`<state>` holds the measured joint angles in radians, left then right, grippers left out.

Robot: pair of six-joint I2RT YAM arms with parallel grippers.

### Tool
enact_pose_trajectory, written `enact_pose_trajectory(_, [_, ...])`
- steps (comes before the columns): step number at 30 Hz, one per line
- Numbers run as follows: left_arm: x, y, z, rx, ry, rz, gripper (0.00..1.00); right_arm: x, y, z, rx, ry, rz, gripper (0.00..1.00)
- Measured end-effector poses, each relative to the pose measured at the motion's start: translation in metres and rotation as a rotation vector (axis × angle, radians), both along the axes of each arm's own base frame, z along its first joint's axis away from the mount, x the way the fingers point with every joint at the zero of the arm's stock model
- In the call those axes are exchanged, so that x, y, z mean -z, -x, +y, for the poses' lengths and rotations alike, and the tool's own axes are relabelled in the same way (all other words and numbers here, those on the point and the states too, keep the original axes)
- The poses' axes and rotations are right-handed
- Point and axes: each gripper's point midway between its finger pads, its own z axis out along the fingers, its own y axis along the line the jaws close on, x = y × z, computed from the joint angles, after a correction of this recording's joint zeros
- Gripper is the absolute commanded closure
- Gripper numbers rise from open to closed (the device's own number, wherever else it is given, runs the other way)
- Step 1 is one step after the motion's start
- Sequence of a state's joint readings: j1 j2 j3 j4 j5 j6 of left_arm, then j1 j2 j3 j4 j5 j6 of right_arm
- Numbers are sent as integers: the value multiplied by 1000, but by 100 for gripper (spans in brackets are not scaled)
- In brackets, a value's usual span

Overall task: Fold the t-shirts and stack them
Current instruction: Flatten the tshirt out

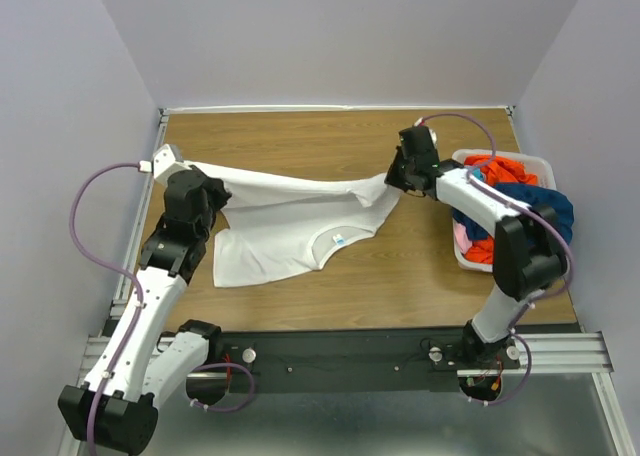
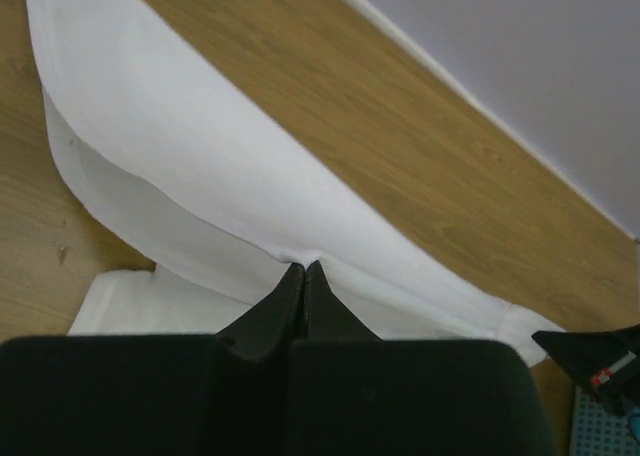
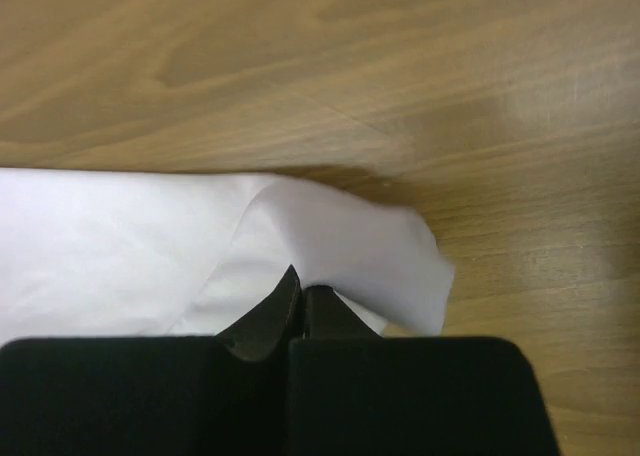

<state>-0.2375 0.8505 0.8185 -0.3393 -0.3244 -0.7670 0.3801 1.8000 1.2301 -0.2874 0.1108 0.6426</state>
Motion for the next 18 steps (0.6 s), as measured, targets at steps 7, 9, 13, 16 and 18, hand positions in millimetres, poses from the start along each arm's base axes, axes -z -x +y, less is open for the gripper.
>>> enact_pose_trajectory(7, [-156,20,16,-54,59,-393,100,-205,9,5,-86,-150,-434,99])
enact_pose_trajectory(9, [-206,42,23,-58,82,-537,100,-262,24,4,-114,-201,-552,99])
enact_pose_trajectory(13, [-295,100,38,-67,118,-806,100,-389,80,-3,-188,-296,-824,99])
enact_pose_trajectory(16, [-345,139,47,-68,132,-954,100,-450,119,-13,-222,-332,-966,99])
enact_pose_trajectory(18, [-370,159,48,-51,130,-1027,100,-480,144,-21,-241,-348,-1039,99])
